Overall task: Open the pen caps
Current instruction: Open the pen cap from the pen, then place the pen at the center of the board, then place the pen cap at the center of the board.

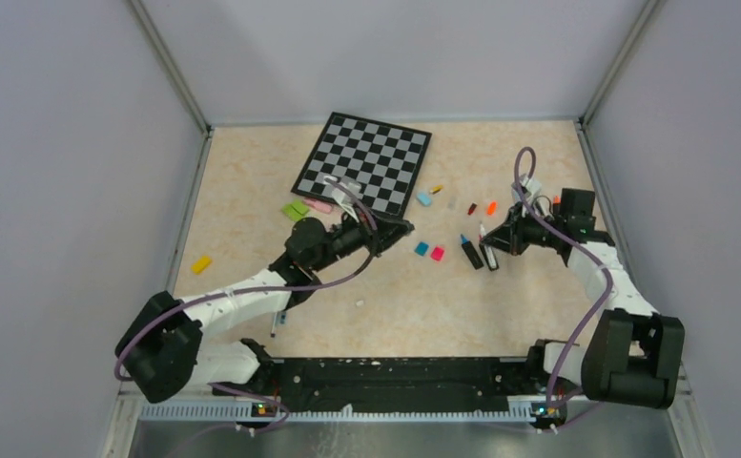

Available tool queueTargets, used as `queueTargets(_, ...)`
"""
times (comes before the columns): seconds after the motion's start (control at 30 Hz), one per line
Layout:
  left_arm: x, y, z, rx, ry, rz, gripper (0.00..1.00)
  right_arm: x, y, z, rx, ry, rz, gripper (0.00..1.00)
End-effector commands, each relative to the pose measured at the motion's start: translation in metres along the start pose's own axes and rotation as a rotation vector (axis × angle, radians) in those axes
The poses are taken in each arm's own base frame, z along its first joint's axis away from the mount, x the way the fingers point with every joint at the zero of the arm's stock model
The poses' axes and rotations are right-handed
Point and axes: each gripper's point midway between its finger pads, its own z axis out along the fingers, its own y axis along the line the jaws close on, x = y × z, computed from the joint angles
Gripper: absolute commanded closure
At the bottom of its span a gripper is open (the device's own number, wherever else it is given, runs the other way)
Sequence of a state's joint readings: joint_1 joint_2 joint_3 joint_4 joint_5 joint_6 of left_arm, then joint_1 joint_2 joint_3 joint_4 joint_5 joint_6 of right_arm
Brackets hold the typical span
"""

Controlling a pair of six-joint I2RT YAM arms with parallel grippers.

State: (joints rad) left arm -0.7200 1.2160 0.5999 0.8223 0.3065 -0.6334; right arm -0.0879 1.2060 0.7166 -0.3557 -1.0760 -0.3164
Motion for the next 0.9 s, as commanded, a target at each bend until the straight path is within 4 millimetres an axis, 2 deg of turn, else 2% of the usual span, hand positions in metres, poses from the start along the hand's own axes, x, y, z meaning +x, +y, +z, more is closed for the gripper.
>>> queueTargets(0.0,0.072,0.009,0.006,-0.066,0.226,-0.035,1.0,-0.01,-0.06,-0.031,0.337,0.004,0.008,1.0)
queueTargets(0.07,0.103,0.019,0.015,-0.131,0.313,-0.019,1.0,-0.005,-0.077,-0.038,0.417,0.025,0.032,1.0)
queueTargets(0.13,0.124,0.023,0.025,-0.172,0.372,-0.006,0.99,0.001,-0.09,-0.042,0.478,0.056,0.046,1.0)
queueTargets(0.37,0.178,0.045,0.058,-0.257,0.512,0.038,0.97,0.019,-0.119,-0.047,0.572,0.143,0.11,1.0)
queueTargets(0.63,0.212,0.076,0.083,-0.333,0.626,0.109,0.95,0.031,-0.124,-0.039,0.539,0.178,0.165,1.0)
queueTargets(0.87,0.226,0.097,0.093,-0.401,0.685,0.154,0.9,0.041,-0.128,-0.037,0.535,0.206,0.183,0.98)
